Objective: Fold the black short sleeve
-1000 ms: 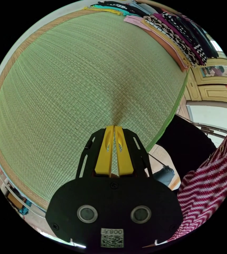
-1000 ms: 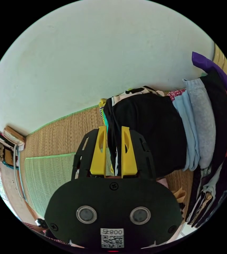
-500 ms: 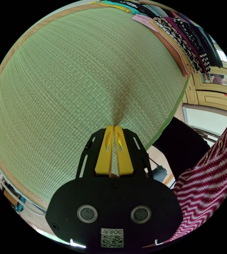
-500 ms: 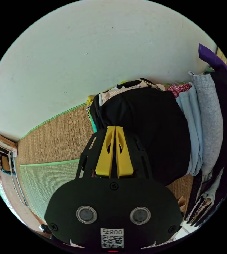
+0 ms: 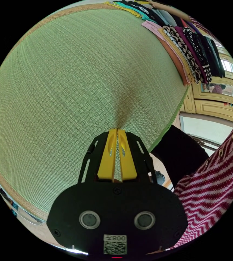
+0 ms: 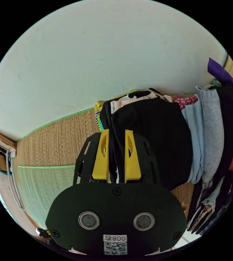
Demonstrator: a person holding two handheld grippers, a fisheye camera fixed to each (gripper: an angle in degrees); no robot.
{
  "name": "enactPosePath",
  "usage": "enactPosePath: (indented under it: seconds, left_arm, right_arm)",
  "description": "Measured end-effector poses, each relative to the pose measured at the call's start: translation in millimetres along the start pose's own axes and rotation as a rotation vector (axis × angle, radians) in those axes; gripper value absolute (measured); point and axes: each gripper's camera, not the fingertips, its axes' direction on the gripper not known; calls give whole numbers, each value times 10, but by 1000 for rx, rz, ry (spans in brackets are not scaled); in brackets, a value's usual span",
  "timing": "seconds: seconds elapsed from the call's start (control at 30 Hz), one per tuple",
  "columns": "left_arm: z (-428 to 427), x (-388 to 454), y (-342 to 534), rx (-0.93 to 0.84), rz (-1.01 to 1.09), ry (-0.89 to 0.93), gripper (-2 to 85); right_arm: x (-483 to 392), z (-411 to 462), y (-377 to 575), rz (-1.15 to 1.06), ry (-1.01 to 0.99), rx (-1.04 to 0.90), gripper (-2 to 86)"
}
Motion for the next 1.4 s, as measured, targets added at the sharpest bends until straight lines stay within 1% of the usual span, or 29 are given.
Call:
enactPosePath:
  seconds: [0.1,0.2,0.37,0.4,0.47,0.5,0.6,0.67,0.73,0.8,0.87,0.97,1.03,1.1,1.13,1.2,1.33,1.4]
  left_arm:
    - [-30,-30,37,-3,-6,4,3]
    - [-61,-45,76,-11,-12,-2,3]
    - [-110,-113,202,1,-19,6,3]
    - [-123,-137,242,5,-19,11,3]
    - [-144,-167,300,10,-19,14,3]
    - [-158,-177,333,9,-13,9,2]
    - [-194,-261,447,16,-29,30,1]
    - [-216,-373,552,37,-57,80,1]
    - [-240,-507,664,61,-93,144,1]
    - [-317,-689,842,131,-144,222,1]
    - [-405,-837,1004,203,-176,280,1]
    - [-581,-1126,1337,327,-223,366,2]
    - [-710,-1325,1605,420,-255,410,2]
    - [-884,-1603,2066,555,-303,450,3]
    - [-922,-1670,2198,588,-314,458,4]
    - [-1042,-1900,2786,712,-348,483,5]
    - [-1113,-2081,3695,841,-366,503,10]
    - [-1084,-2124,4233,912,-345,565,21]
  right_arm:
    - [-27,129,-154,-12,76,-48,71]
    - [149,95,-188,25,51,-35,37]
    - [612,-247,-256,119,-144,-17,7]
    - [640,-310,-254,122,-170,-9,6]
    - [672,-615,-214,122,-289,28,3]
    - [650,-713,-191,115,-308,38,3]
    - [423,-1198,16,25,-425,56,2]
    - [136,-1611,289,-58,-595,66,2]
    - [-192,-1920,517,-129,-692,55,2]
    - [-597,-2222,778,-213,-760,26,2]
    - [-1147,-2598,1159,-325,-902,-29,1]
    - [-1822,-3055,1656,-439,-1050,-106,1]
    - [-2146,-3328,1951,-471,-1132,-139,1]
    - [-2406,-3592,2236,-498,-1197,-174,1]
    - [-2545,-3780,2426,-514,-1234,-189,1]
    - [-2717,-4058,2708,-528,-1297,-211,1]
    - [-3115,-4743,3416,-575,-1360,-291,1]
    - [-3209,-5039,3681,-571,-1380,-322,2]
